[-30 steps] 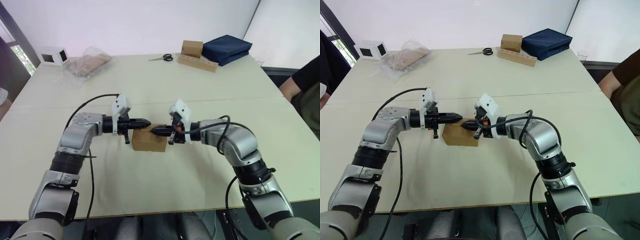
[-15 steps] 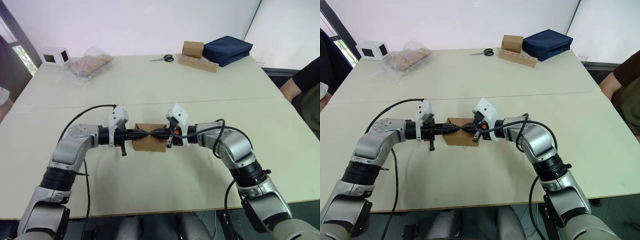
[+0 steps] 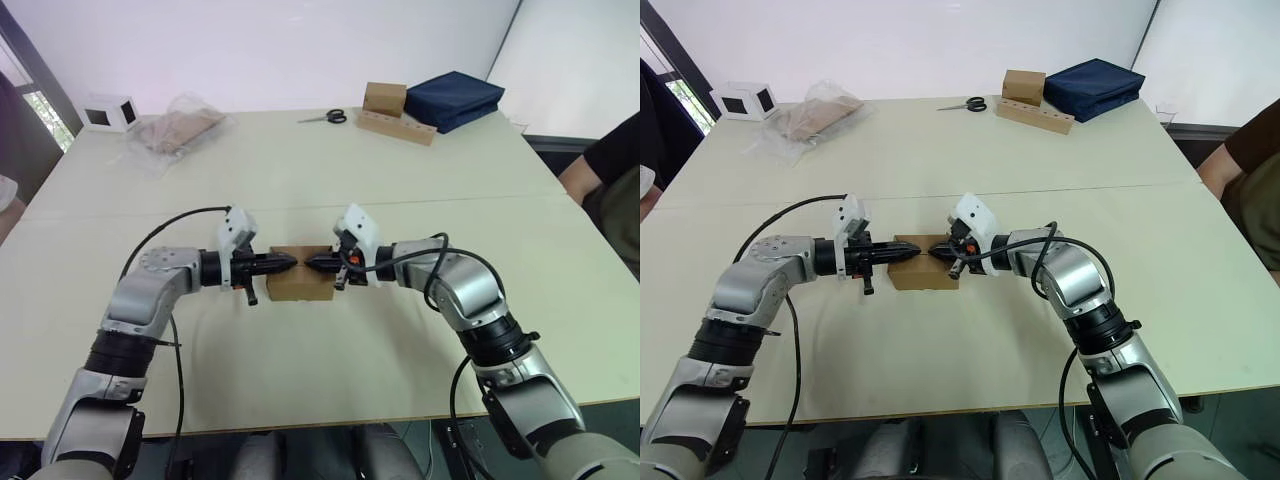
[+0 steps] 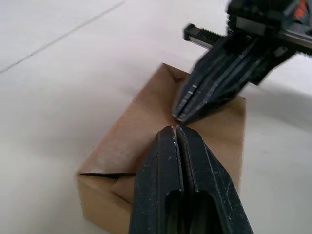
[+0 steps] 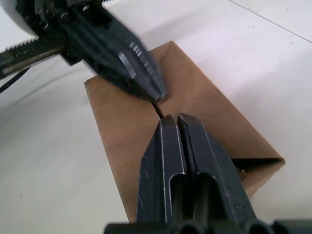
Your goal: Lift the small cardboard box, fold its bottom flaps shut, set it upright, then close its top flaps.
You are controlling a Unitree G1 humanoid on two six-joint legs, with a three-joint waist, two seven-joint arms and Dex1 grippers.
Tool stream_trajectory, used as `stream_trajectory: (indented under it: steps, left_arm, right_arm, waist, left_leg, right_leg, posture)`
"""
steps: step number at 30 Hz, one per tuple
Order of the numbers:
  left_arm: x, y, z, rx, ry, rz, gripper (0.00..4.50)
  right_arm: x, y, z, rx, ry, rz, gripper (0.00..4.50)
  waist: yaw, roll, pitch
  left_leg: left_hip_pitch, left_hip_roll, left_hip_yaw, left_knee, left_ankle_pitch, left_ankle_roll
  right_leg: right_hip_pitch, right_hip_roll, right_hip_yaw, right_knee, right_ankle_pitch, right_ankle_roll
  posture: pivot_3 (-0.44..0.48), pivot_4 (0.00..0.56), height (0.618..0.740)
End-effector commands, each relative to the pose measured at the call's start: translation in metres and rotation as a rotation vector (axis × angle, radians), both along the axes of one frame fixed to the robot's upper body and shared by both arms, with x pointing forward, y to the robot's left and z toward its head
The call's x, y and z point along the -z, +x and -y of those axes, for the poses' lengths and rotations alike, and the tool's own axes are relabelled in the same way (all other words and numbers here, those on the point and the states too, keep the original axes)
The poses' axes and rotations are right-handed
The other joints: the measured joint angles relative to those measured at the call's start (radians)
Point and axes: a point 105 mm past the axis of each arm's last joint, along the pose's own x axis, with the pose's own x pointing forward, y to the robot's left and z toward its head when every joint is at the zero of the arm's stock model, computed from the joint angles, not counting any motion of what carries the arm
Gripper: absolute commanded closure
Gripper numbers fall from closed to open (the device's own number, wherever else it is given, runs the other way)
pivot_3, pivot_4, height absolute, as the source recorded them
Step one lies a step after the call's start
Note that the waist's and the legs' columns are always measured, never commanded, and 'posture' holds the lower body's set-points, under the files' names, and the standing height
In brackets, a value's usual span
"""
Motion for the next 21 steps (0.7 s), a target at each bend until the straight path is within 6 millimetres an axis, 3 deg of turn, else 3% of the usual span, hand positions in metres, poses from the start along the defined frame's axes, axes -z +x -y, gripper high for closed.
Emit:
stream_trajectory:
  steps: [1, 4, 8, 16, 21]
  left_arm:
    - [0.004, 0.005, -0.001, -0.016, 0.058, 0.025, 4.45]
    - [0.013, 0.003, 0.000, -0.002, 0.090, 0.013, 4.45]
    - [0.009, 0.001, 0.000, 0.010, 0.068, 0.003, 4.45]
    - [-0.040, -0.006, 0.001, 0.031, -0.083, 0.055, 4.45]
    - [-0.062, -0.017, -0.005, 0.029, -0.123, 0.077, 4.45]
  right_arm:
    - [0.015, 0.000, 0.001, 0.005, -0.047, -0.033, 4.50]
    - [0.012, 0.001, 0.001, 0.005, -0.042, -0.025, 4.50]
    - [-0.002, 0.002, 0.004, 0.012, -0.009, -0.003, 4.50]
    - [-0.067, -0.012, 0.008, -0.039, 0.198, 0.060, 4.50]
    - [-0.084, -0.023, 0.021, -0.053, 0.226, 0.081, 4.50]
  waist:
    - [0.000, 0.000, 0.000]
    - [0.000, 0.000, 0.000]
    - [0.000, 0.000, 0.000]
    - [0.000, 0.000, 0.000]
    - [0.001, 0.000, 0.000]
  left_leg:
    - [0.000, 0.000, 0.000, 0.000, 0.000, 0.000]
    - [0.000, 0.000, 0.000, 0.000, 0.000, 0.000]
    - [0.001, 0.000, 0.000, 0.000, 0.000, 0.000]
    - [-0.001, 0.000, 0.000, 0.000, 0.000, 0.000]
    - [-0.001, 0.000, 0.000, 0.000, 0.000, 0.000]
  right_leg:
    - [0.000, 0.000, 0.000, 0.000, 0.000, 0.000]
    - [0.000, 0.000, 0.000, 0.000, 0.000, 0.000]
    - [0.000, 0.000, 0.000, 0.000, 0.000, 0.000]
    - [-0.001, 0.000, 0.000, 0.000, 0.000, 0.000]
    - [-0.001, 0.000, 0.000, -0.001, 0.000, 0.000]
  posture:
    - [0.000, 0.150, 0.740]
    - [0.000, 0.150, 0.740]
    - [0.000, 0.150, 0.740]
    - [0.000, 0.150, 0.740]
    - [0.000, 0.150, 0.740]
